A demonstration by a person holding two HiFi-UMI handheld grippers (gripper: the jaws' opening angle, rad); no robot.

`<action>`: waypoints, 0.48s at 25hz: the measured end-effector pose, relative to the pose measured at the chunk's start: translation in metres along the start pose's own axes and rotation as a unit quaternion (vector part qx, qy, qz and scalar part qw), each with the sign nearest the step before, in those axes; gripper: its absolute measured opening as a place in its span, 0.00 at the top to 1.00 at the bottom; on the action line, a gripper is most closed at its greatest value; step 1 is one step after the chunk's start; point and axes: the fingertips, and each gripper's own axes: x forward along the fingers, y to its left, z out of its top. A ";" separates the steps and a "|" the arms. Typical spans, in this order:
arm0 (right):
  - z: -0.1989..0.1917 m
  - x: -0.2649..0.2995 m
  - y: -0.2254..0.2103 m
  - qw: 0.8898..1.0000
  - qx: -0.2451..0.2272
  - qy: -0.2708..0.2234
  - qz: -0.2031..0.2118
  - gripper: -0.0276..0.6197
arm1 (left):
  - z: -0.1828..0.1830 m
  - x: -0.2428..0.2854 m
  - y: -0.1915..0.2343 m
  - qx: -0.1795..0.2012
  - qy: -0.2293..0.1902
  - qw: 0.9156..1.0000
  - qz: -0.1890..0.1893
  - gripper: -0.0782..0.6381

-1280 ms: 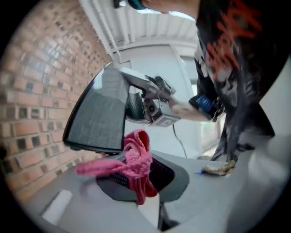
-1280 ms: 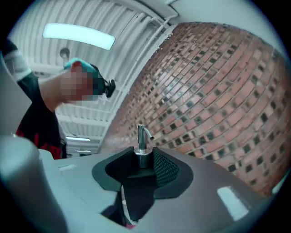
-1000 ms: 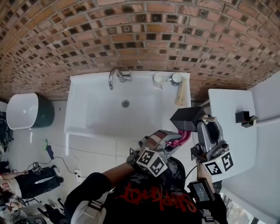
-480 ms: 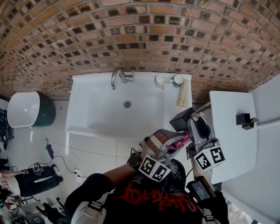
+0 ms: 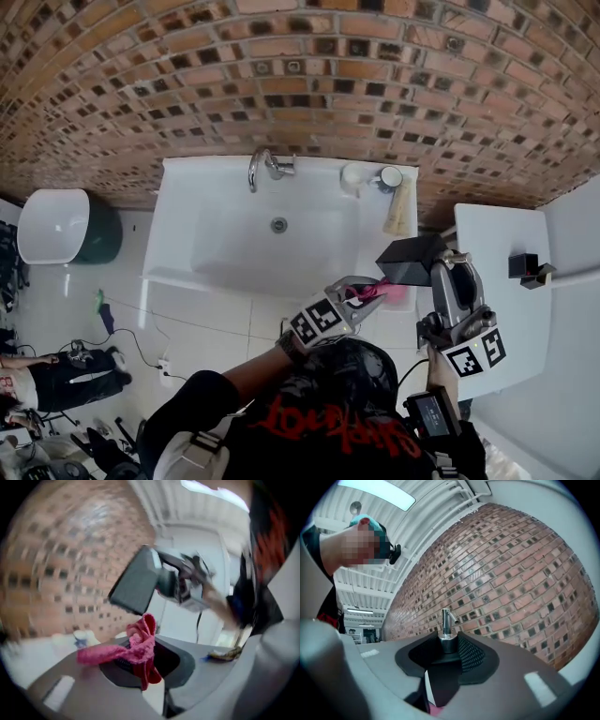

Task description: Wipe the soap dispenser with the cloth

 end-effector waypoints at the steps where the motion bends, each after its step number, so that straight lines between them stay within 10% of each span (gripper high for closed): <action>1: 0.004 -0.001 0.005 1.000 -0.001 -0.004 0.014 0.75 | 0.006 -0.004 0.003 -0.102 -0.053 0.992 -0.042 0.82; 3: 0.001 0.000 0.012 0.999 -0.007 0.002 0.035 0.75 | 0.024 -0.017 0.014 -0.226 -0.148 0.958 -0.094 0.82; 6: -0.007 0.002 0.016 0.999 -0.004 0.008 0.045 0.75 | 0.038 -0.033 0.025 -0.293 -0.205 0.923 -0.140 0.82; 10: -0.001 0.003 0.024 0.998 -0.001 0.004 0.069 0.75 | 0.047 -0.051 0.040 -0.404 -0.281 0.847 -0.202 0.82; 12: -0.002 0.004 0.028 0.997 -0.016 0.007 0.078 0.75 | 0.049 -0.056 0.046 -0.414 -0.300 0.835 -0.203 0.82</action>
